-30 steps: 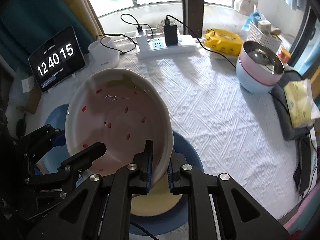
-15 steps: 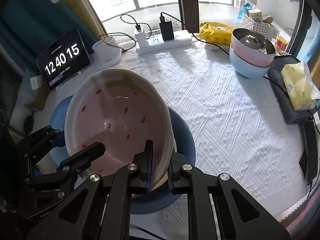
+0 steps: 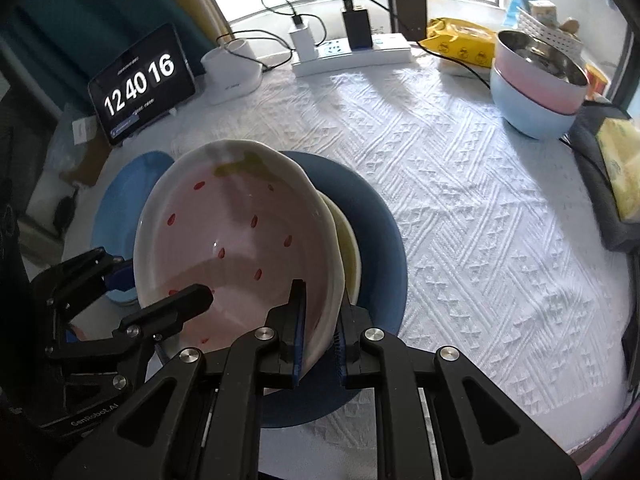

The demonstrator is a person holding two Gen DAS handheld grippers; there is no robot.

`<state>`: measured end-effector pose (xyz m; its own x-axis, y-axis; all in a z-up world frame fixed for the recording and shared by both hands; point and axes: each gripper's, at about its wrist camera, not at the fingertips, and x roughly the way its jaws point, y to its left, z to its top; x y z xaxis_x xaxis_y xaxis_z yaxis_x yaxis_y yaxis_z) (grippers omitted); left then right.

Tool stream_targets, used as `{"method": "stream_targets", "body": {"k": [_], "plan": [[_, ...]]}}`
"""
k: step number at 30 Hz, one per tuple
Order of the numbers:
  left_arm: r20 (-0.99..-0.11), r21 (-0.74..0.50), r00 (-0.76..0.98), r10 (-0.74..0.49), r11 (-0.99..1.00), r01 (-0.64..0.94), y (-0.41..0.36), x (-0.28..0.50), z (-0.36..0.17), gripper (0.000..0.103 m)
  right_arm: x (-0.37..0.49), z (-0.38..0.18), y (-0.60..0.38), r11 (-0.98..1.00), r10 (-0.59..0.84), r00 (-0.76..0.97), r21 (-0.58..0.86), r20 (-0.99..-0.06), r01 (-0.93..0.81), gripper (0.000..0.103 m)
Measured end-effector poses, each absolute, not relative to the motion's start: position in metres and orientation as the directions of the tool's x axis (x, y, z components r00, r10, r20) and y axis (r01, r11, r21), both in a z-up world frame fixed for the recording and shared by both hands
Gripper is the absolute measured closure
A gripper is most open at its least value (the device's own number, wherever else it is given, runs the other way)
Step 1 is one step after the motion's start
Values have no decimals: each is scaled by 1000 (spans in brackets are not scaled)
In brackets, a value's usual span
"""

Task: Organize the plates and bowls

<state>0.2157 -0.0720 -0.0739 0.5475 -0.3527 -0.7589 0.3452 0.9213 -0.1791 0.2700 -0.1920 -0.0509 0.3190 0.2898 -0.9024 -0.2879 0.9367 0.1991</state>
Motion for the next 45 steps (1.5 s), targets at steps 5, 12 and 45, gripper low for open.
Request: {"method": "stream_targets", "body": {"k": [5,12,45], "plan": [[-764,-142,560,-322,929,341,-76,215,-74,64,271,-54,-192,931,299,314,203,-901,-303,89],[-761,-69,591,-267,939,337,-84,208,-75,63,265,-53,-196,927,313,319,215,-895,-306,89],[-720,-77,634,-281,941,330,-79,219,-60,60,266,-36,-216,928,301,341,192,-890,-318,78]]}}
